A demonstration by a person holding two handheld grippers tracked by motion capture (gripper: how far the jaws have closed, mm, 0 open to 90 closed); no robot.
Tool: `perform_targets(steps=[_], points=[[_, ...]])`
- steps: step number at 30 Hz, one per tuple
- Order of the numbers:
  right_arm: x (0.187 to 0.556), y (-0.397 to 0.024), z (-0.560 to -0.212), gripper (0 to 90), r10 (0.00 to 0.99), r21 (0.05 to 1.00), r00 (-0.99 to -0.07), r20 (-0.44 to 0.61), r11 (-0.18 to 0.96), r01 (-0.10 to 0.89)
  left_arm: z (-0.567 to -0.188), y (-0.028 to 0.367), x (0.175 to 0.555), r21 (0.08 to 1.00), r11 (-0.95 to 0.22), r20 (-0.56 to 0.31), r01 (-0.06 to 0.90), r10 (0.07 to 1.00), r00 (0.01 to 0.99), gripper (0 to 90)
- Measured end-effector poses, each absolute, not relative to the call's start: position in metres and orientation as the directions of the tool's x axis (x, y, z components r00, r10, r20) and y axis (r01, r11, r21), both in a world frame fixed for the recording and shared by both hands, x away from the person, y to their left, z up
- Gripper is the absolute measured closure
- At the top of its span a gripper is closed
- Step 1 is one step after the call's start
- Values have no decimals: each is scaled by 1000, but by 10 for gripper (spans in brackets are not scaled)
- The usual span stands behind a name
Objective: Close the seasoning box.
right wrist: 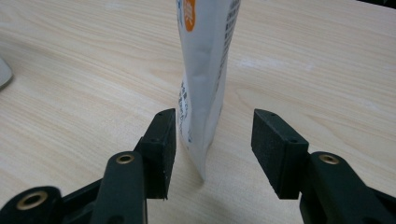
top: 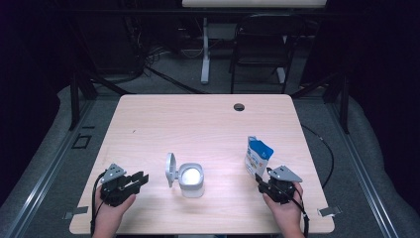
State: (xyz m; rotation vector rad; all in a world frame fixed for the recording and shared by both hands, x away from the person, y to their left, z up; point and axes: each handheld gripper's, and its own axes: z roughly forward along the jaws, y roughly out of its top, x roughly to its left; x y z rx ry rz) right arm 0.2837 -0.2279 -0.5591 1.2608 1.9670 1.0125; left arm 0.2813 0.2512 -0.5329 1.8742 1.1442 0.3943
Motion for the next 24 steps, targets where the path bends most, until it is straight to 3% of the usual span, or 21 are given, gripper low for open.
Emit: perform_targets(steps=[10,24], points=[[277,-228,-559,481,921,843,-382,-70,259,471,-525,240,281,811,-232,-158,538,798,582,894],[273,-221,-563,471,912,845,-406,-54,258,468,-508,225,281,827,-249,-144,504,773,618,900]])
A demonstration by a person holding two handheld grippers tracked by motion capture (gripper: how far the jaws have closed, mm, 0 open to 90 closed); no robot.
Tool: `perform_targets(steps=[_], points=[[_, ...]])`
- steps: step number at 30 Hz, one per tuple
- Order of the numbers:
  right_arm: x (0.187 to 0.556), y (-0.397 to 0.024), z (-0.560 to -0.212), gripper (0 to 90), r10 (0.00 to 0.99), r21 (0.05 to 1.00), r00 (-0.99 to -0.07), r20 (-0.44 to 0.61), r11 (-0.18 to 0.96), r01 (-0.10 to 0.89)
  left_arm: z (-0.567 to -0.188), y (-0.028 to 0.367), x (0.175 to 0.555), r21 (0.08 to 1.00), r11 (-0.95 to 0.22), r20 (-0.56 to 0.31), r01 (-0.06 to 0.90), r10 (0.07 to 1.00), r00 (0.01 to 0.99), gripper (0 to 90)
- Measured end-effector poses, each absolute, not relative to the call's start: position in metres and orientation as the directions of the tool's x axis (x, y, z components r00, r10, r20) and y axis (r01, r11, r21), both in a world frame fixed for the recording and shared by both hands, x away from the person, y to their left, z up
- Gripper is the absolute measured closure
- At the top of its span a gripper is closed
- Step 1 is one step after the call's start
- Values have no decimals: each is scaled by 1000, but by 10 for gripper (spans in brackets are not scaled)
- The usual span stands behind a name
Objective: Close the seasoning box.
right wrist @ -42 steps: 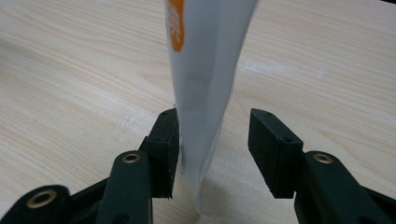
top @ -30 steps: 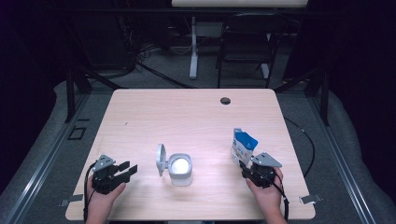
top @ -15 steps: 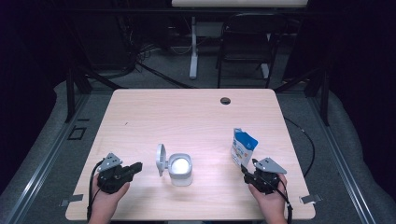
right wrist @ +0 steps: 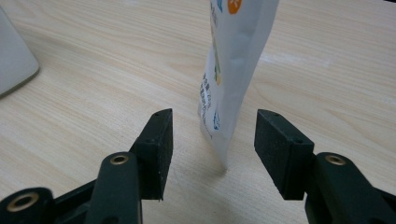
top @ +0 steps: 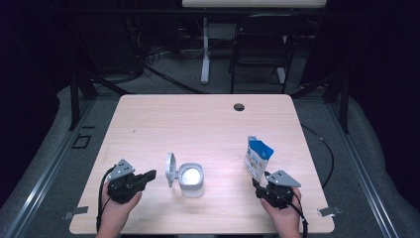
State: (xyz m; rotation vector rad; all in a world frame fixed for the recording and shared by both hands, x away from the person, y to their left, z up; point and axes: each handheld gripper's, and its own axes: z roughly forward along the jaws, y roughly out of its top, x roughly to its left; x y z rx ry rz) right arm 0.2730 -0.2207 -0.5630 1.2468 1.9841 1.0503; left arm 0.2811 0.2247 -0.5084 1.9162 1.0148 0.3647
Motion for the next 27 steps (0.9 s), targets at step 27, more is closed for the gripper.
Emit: perform_targets(steps=[27], points=[[271,-220,-564,454,916,841,-398,-46,251,480,-491,203,277,851,-240,-169,468,717,676,900]])
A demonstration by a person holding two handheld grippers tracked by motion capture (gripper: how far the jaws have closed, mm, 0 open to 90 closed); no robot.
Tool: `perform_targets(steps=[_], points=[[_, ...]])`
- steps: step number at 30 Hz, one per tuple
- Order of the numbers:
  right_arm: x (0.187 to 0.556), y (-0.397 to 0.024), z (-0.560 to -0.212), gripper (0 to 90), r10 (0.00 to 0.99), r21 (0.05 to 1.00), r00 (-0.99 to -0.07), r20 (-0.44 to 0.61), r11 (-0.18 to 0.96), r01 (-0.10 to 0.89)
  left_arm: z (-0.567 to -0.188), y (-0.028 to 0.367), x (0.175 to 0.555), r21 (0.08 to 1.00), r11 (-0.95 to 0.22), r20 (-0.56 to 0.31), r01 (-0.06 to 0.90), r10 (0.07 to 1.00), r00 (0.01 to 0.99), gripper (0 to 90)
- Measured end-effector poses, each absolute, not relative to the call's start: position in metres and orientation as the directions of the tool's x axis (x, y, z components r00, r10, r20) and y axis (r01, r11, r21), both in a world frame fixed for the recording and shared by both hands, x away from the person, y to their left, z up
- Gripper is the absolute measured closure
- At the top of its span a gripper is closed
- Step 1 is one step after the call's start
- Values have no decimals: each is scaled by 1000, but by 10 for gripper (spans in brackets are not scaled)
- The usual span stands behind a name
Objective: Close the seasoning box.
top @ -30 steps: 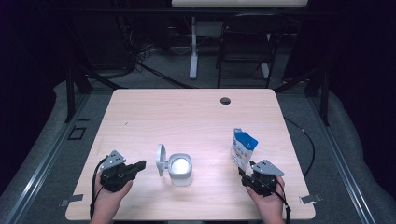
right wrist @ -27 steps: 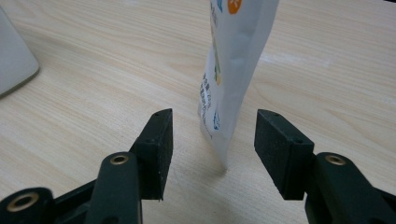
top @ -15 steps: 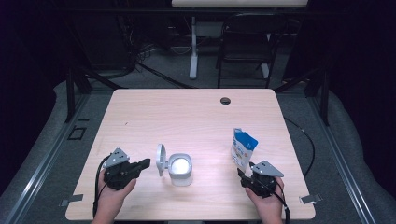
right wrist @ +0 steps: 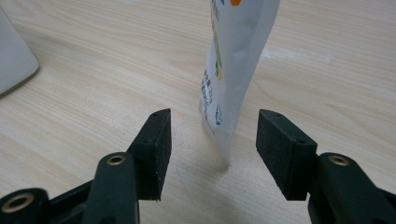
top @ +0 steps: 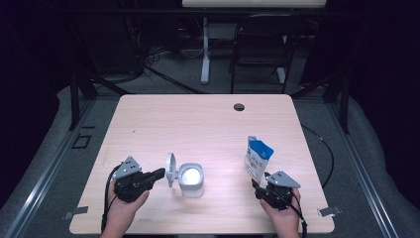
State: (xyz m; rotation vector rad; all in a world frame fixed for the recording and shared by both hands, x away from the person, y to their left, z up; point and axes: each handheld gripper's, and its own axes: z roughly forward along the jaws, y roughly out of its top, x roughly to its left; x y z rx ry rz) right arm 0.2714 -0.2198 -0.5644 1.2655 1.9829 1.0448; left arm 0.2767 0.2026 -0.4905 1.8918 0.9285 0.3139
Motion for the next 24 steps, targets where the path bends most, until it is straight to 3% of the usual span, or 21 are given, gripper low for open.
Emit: perform_targets(steps=[24], points=[[271,-219,-563,453,914,845,-405,-23,235,480,-485,183,276,851,-267,-155,453,696,701,900]])
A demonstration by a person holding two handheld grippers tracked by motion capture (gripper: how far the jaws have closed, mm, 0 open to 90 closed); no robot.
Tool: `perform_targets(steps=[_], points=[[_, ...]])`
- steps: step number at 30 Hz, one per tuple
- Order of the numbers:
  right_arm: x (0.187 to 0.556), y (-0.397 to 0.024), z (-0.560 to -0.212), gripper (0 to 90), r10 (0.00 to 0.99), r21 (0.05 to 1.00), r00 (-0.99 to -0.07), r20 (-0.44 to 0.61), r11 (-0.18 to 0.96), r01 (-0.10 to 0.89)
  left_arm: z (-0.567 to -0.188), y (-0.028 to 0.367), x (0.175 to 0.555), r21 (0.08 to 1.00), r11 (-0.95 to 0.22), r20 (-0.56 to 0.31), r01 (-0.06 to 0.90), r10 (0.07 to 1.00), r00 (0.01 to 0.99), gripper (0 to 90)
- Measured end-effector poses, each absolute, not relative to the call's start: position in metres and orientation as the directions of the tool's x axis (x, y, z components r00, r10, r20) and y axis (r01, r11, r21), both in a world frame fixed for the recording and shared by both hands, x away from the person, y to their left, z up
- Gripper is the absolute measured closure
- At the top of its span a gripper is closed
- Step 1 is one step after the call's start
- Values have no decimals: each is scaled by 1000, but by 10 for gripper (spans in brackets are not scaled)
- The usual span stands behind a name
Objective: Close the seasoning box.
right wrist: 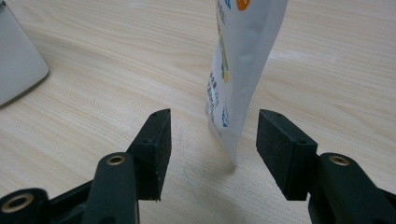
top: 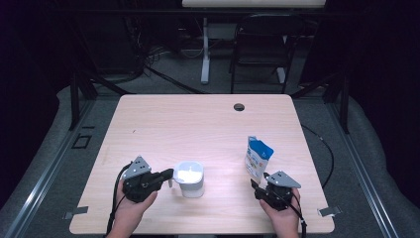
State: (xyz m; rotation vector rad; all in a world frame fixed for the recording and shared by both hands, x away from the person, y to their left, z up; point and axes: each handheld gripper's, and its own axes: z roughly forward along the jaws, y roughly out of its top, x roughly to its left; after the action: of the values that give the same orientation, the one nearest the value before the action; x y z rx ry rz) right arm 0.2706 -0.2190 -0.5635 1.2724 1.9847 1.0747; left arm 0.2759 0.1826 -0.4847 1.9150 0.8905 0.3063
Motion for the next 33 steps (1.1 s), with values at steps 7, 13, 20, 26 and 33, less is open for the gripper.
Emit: perform_targets(steps=[7,13,20,26,33], points=[[270,-219,-563,453,913,846,-407,-25,236,479,-483,186,277,850,-269,-147,453,704,695,900],[270,-219,-563,452,913,846,-408,-25,236,477,-482,191,276,849,-264,-148,458,713,685,900],[270,-217,-563,451,910,846,-413,-26,240,476,-487,208,276,843,-245,-156,479,741,653,900],[269,-217,-563,450,909,847,-417,-25,241,474,-501,226,276,830,-216,-177,515,773,609,900],[269,-217,-563,450,908,843,-418,-32,249,477,-522,246,278,811,-203,-166,549,819,549,876]])
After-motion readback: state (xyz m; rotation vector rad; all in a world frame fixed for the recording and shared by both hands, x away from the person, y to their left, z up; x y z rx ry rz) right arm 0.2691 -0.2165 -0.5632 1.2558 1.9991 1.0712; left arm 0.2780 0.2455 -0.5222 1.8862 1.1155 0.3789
